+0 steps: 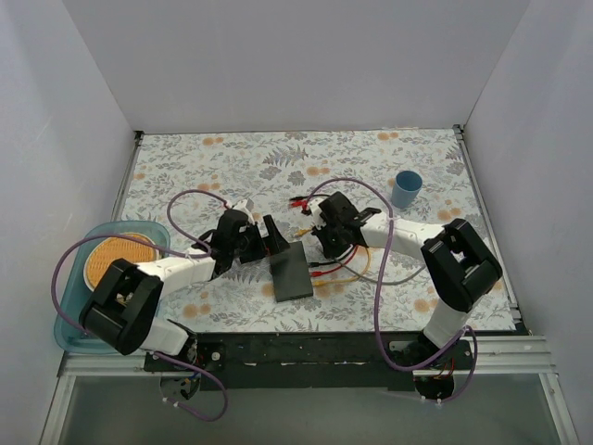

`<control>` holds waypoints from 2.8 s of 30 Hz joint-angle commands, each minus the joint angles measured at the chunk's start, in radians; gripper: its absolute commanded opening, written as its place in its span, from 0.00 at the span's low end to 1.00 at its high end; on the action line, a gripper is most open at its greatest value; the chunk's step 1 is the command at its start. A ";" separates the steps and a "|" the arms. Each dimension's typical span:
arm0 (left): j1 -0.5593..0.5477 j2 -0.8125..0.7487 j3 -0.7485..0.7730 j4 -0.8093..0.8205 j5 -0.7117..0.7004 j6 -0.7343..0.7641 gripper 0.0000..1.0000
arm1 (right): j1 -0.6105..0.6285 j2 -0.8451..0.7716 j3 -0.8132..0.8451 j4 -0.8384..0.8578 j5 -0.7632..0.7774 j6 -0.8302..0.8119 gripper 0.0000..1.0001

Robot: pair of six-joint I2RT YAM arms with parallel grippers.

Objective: Insert the plug into the switch port

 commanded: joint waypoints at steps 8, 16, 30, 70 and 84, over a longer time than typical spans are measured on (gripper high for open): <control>0.006 0.114 0.062 0.141 0.108 -0.008 0.98 | 0.105 0.008 0.047 -0.035 -0.028 -0.037 0.01; 0.006 0.136 0.102 0.161 0.133 0.012 0.98 | 0.164 -0.035 0.030 -0.032 -0.080 -0.057 0.01; 0.006 0.058 0.080 0.031 0.011 0.102 0.98 | 0.178 -0.084 0.027 -0.044 -0.005 -0.077 0.01; 0.006 0.111 0.062 0.080 0.100 0.133 0.98 | 0.207 -0.109 -0.067 0.100 0.051 -0.080 0.01; 0.006 0.116 0.059 0.087 0.103 0.131 0.98 | 0.210 -0.070 -0.072 0.120 0.086 -0.075 0.01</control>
